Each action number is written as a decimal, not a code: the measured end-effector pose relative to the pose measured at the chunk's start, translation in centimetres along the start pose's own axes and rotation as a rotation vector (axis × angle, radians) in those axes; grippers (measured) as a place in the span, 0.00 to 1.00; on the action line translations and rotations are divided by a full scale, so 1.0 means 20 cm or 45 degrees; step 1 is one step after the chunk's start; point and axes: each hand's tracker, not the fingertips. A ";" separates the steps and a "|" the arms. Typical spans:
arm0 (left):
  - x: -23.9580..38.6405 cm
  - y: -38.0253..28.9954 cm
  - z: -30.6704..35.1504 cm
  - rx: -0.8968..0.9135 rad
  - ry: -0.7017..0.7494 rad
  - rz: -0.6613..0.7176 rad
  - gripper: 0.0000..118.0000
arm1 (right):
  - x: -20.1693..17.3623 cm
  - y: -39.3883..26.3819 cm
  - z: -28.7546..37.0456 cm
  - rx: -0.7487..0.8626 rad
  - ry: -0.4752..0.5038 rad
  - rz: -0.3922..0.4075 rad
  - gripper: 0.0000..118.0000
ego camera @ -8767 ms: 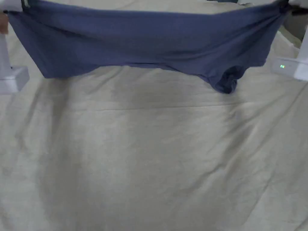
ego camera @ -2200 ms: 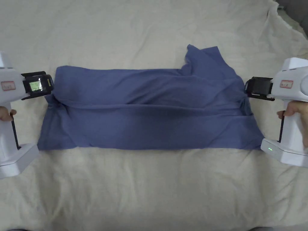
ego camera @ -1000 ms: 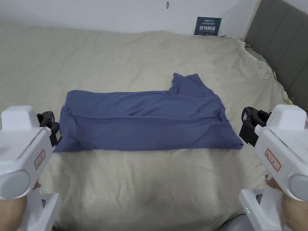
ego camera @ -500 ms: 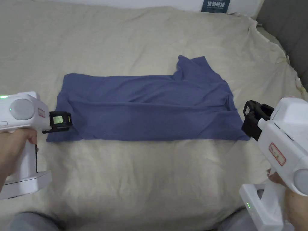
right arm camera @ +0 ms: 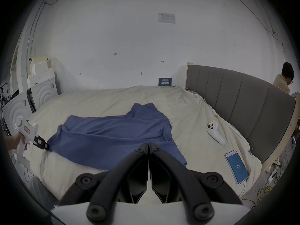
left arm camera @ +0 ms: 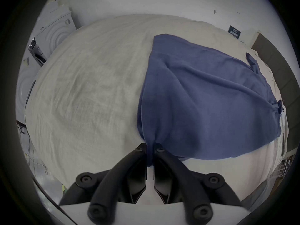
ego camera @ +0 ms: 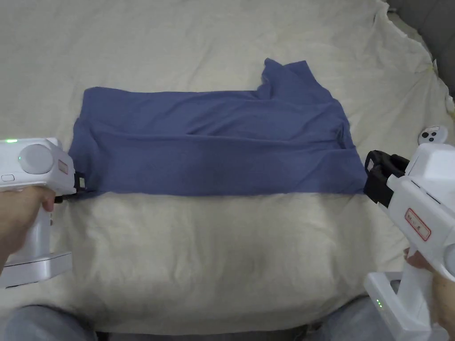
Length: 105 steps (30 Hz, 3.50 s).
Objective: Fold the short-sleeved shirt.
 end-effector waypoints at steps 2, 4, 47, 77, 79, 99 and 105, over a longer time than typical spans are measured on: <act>-0.02 0.00 0.02 -0.004 -0.012 -0.014 0.02 | 0.02 0.02 -0.02 -0.023 -0.005 0.014 0.00; -0.05 0.00 0.08 0.045 -0.061 0.039 0.02 | 0.05 0.06 -0.04 -0.046 -0.019 0.036 0.00; -0.34 -0.16 0.46 0.216 -0.165 0.210 0.02 | 0.60 0.11 -0.33 -0.702 0.121 -0.459 0.09; -0.05 -0.32 1.02 1.141 0.014 0.019 0.83 | 0.08 0.36 0.34 0.315 -0.021 0.042 0.91; 0.00 -0.34 1.02 1.165 -0.022 0.007 0.63 | 0.02 0.36 0.36 0.361 -0.039 0.033 0.91; 0.03 -0.30 0.88 1.062 -0.169 -0.048 0.00 | -0.12 0.23 0.26 0.326 0.051 -0.058 0.00; -0.03 0.05 0.71 0.800 -0.179 0.021 0.52 | -0.13 0.22 0.18 0.279 0.053 -0.053 0.00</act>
